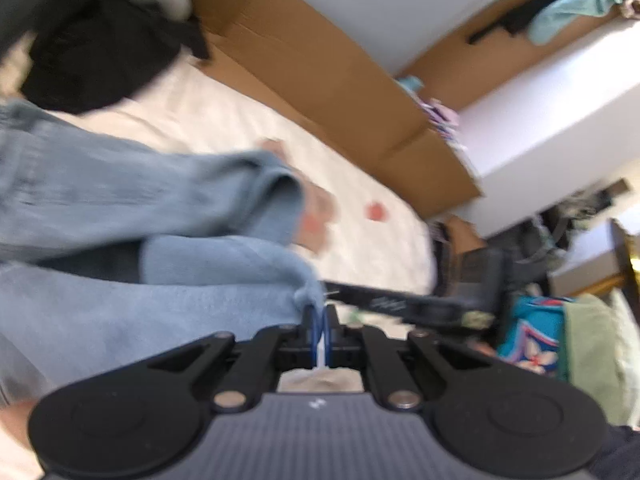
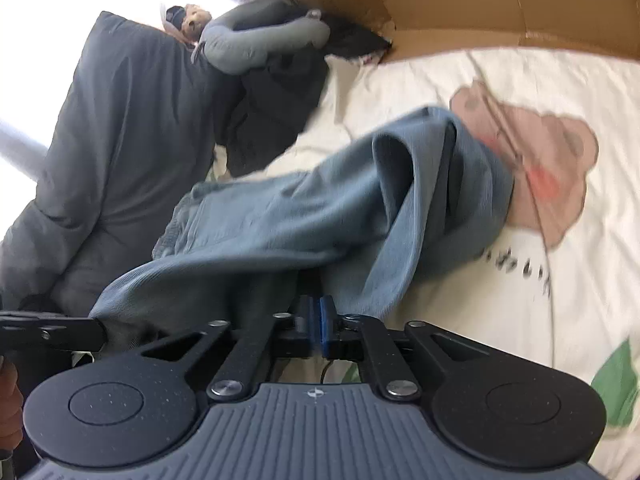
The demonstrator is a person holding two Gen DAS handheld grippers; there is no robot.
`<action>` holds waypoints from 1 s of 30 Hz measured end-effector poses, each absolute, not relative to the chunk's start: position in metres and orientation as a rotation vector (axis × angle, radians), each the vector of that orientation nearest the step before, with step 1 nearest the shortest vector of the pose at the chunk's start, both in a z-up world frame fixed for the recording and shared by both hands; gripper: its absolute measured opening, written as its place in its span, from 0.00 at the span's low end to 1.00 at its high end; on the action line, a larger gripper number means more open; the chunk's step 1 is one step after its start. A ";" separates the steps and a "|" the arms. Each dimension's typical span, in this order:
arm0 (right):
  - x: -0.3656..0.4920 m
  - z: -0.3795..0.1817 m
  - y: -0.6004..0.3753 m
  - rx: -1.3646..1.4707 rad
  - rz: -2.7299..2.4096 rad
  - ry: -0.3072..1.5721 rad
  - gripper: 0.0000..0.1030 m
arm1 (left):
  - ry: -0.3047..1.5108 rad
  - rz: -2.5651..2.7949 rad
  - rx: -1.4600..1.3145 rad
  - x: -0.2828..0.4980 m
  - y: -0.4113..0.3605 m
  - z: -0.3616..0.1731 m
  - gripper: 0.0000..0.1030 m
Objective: Fold clothes
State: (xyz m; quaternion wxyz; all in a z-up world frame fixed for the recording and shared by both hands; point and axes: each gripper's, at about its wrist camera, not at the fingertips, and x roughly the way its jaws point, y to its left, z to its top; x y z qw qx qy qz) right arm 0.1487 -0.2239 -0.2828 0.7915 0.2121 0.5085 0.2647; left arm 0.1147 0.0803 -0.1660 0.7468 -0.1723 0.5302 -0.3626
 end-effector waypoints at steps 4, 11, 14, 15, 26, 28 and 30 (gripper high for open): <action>0.139 -0.290 -0.241 0.470 0.550 1.137 0.17 | 1.175 -0.854 -0.417 0.107 0.061 -0.175 0.02; 0.136 -0.273 -0.270 0.544 0.557 1.141 0.47 | 1.170 -0.934 -0.490 0.098 0.034 -0.181 0.02; 0.136 -0.266 -0.276 0.540 0.538 1.142 0.47 | 1.154 -0.967 -0.500 0.100 0.016 -0.186 0.02; 0.137 -0.265 -0.281 0.539 0.518 1.147 0.47 | 1.159 -0.970 -0.510 0.103 0.011 -0.189 0.02; 0.124 -0.260 -0.330 0.552 0.386 1.148 0.48 | 1.182 -1.006 -0.529 0.121 -0.038 -0.223 0.03; 0.120 -0.264 -0.335 0.550 0.347 1.158 0.48 | 1.242 -0.956 -0.502 0.121 -0.039 -0.236 0.10; 0.116 -0.269 -0.338 0.563 0.332 1.163 0.48 | 1.263 -0.920 -0.486 0.116 -0.028 -0.240 0.33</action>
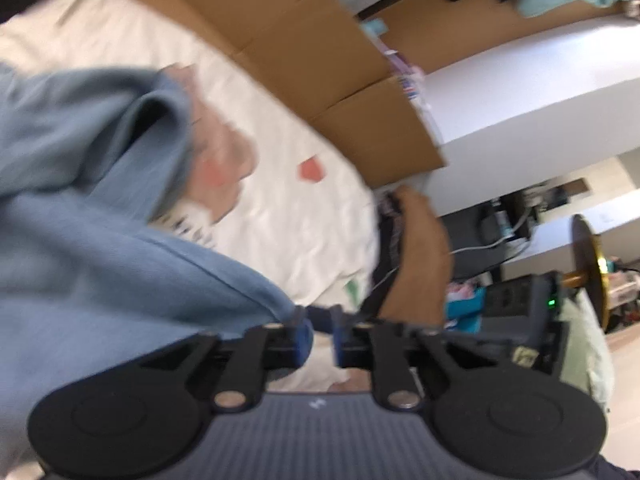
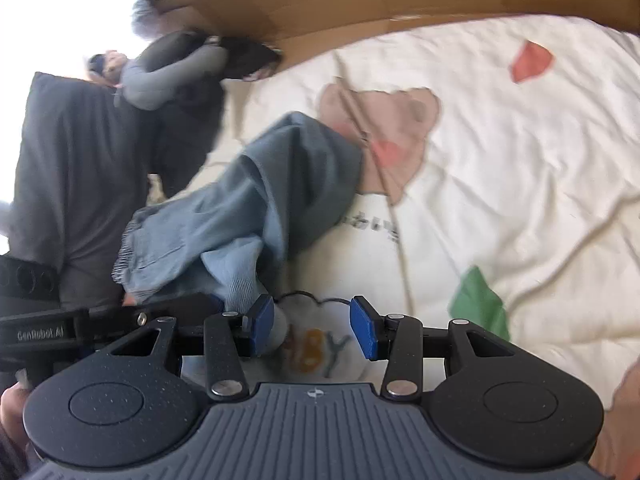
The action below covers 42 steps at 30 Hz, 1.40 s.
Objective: Fold clothes
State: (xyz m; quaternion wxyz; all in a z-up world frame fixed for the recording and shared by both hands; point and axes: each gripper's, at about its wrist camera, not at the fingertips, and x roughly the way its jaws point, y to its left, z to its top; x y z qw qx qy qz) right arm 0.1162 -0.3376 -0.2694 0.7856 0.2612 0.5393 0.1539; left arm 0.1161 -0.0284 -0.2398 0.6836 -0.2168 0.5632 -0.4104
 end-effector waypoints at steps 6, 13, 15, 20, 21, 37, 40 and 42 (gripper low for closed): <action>0.110 -0.275 -0.327 0.545 0.337 1.158 0.48 | 1.277 -0.787 -0.501 0.117 0.033 -0.241 0.62; 0.119 -0.266 -0.302 0.475 0.388 1.132 0.48 | 1.226 -0.561 -0.480 0.138 0.114 -0.241 0.62; 0.122 -0.262 -0.295 0.454 0.398 1.117 0.48 | 1.205 -0.497 -0.478 0.145 0.130 -0.244 0.62; 0.131 -0.255 -0.276 0.390 0.427 1.103 0.48 | 1.155 -0.330 -0.525 0.171 0.174 -0.261 0.62; 0.133 -0.254 -0.271 0.377 0.433 1.102 0.48 | 1.147 -0.294 -0.533 0.176 0.183 -0.266 0.62; 0.166 -0.258 -0.206 0.273 0.526 1.116 0.48 | 1.087 -0.147 -0.682 0.213 0.221 -0.314 0.31; 0.171 -0.256 -0.194 0.240 0.545 1.110 0.48 | 1.044 -0.179 -0.702 0.215 0.226 -0.304 0.21; 0.174 -0.255 -0.188 0.230 0.557 1.103 0.48 | 1.008 -0.225 -0.690 0.219 0.226 -0.289 0.18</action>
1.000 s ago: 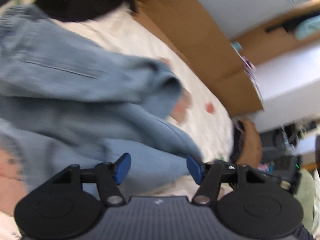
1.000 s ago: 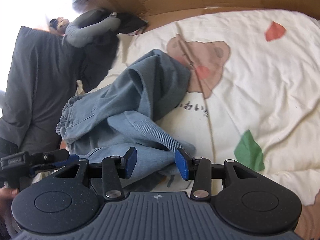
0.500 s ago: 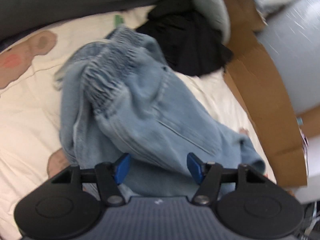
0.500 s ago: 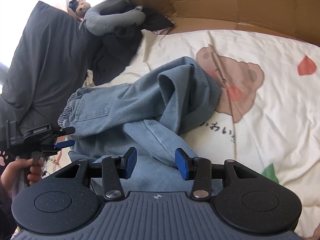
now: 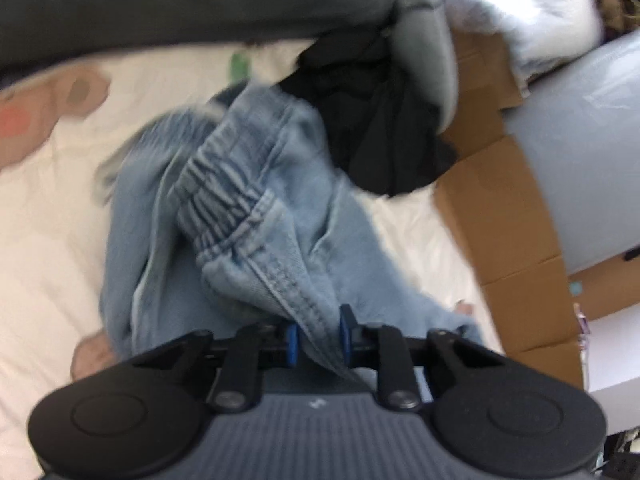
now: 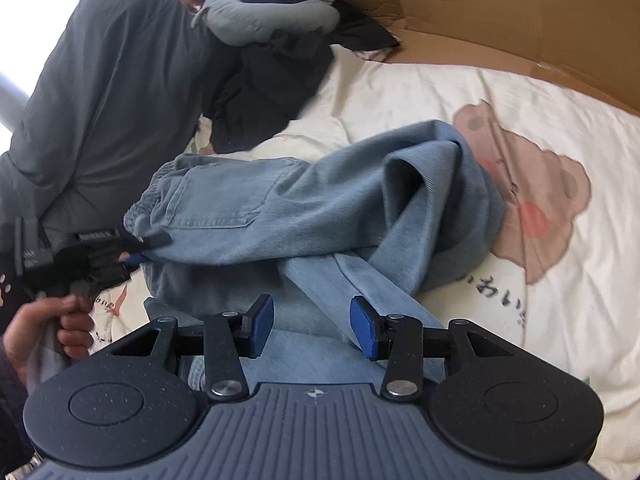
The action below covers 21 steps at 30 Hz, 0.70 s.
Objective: Fold clothes
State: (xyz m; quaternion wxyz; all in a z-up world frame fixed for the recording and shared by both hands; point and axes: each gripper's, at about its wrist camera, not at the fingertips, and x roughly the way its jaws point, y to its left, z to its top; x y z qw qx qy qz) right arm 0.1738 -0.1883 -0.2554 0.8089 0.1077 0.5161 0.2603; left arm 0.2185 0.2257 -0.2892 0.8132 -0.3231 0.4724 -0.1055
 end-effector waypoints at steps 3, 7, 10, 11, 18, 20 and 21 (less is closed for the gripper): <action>0.178 -0.255 -0.181 0.229 0.569 1.095 0.48 | 0.956 -0.291 -0.667 0.228 0.224 -0.266 0.15; 0.181 -0.253 -0.176 0.231 0.576 1.089 0.48 | 0.895 -0.355 -0.613 0.255 0.206 -0.243 0.14; 0.182 -0.251 -0.176 0.228 0.575 1.085 0.48 | 0.868 -0.374 -0.576 0.276 0.190 -0.235 0.14; 0.183 -0.250 -0.177 0.230 0.573 1.084 0.48 | 0.859 -0.382 -0.565 0.281 0.185 -0.233 0.14; 0.188 -0.251 -0.183 0.235 0.561 1.080 0.48 | 0.845 -0.395 -0.512 0.324 0.169 -0.226 0.14; 0.189 -0.252 -0.185 0.239 0.556 1.077 0.48 | 0.850 -0.396 -0.510 0.333 0.167 -0.227 0.14; 0.189 -0.252 -0.186 0.242 0.555 1.076 0.48 | 0.853 -0.397 -0.509 0.339 0.166 -0.228 0.14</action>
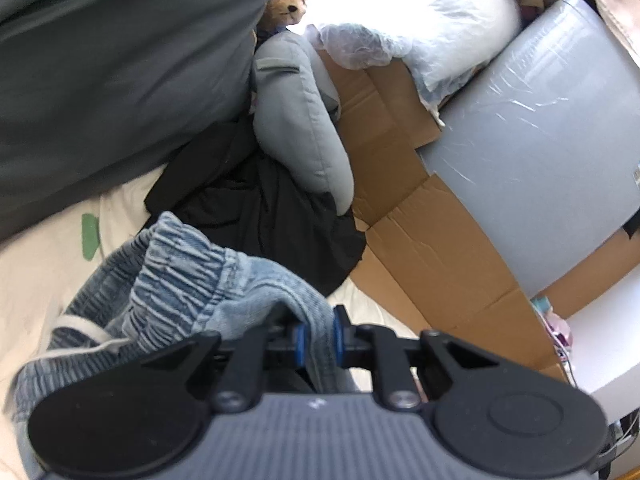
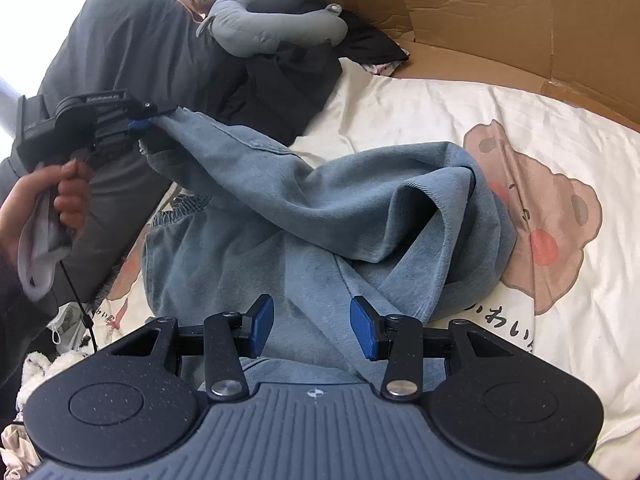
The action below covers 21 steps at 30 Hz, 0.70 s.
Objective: Fold clothes
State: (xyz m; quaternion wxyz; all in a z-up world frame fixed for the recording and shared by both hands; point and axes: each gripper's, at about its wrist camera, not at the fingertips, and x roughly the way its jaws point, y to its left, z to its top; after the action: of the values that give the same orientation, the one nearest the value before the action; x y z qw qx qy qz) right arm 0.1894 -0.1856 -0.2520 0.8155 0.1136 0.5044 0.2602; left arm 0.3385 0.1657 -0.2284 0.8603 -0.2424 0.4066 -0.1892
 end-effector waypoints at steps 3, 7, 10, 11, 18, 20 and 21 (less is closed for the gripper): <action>0.192 -0.253 -0.186 0.239 0.555 1.072 0.48 | 0.862 -0.391 -0.498 0.358 0.161 -0.235 0.14; 0.196 -0.255 -0.186 0.233 0.549 1.073 0.48 | 0.885 -0.385 -0.483 0.387 0.151 -0.246 0.15; 0.198 -0.256 -0.186 0.230 0.539 1.070 0.48 | 0.904 -0.369 -0.461 0.406 0.143 -0.252 0.19; 0.199 -0.256 -0.187 0.230 0.534 1.070 0.48 | 0.910 -0.358 -0.451 0.411 0.141 -0.253 0.23; 0.203 -0.247 -0.191 0.195 0.529 1.075 0.48 | 0.894 -0.387 -0.400 0.402 0.141 -0.233 0.61; 0.205 -0.242 -0.192 0.198 0.532 1.081 0.48 | 0.899 -0.400 -0.385 0.397 0.145 -0.228 0.62; 0.207 -0.240 -0.192 0.208 0.531 1.085 0.48 | 0.905 -0.397 -0.391 0.395 0.150 -0.226 0.62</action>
State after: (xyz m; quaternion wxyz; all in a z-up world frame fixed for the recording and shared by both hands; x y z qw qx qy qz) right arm 0.2066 -0.1918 -0.2399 0.8180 0.0975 0.5091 0.2494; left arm 0.3945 0.1496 -0.2259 0.8621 -0.1864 0.4313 -0.1895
